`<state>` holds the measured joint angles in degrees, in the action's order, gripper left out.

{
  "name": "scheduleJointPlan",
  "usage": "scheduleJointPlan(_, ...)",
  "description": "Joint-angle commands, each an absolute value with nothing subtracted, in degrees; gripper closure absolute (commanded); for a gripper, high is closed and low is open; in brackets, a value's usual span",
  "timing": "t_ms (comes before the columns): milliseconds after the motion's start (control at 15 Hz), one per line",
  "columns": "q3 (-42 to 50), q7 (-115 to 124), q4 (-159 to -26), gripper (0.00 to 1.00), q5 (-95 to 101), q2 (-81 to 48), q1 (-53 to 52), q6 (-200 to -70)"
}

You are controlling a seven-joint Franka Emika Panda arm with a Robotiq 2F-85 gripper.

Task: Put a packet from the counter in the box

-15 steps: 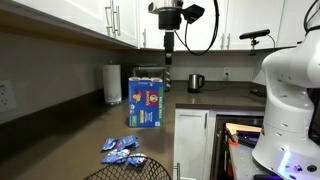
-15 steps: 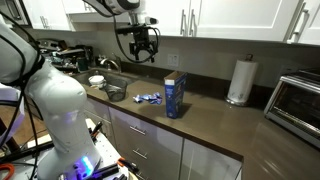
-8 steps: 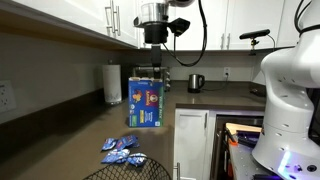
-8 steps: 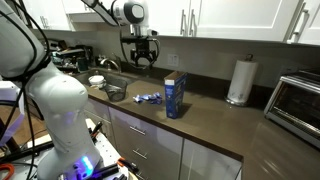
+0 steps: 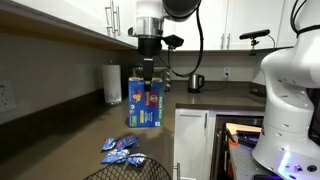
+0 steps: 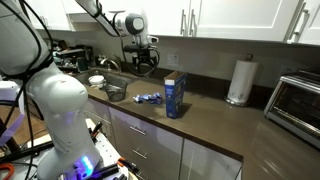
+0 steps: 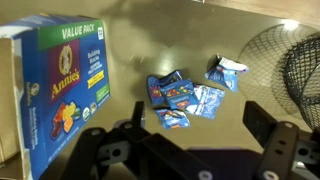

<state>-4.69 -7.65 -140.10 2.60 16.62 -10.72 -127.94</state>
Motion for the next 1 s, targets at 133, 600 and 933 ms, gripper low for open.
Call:
scheduleJointPlan(133,-5.99,-8.18,-140.58,0.0,4.24,6.93,-9.58,-142.25)
scheduleJointPlan(600,-5.94,-9.46,-134.72,0.0,3.7,-7.57,-8.96,-149.64)
scheduleJointPlan(933,-5.96,-9.44,-128.35,0.0,3.77,-16.66,-8.2,-148.27)
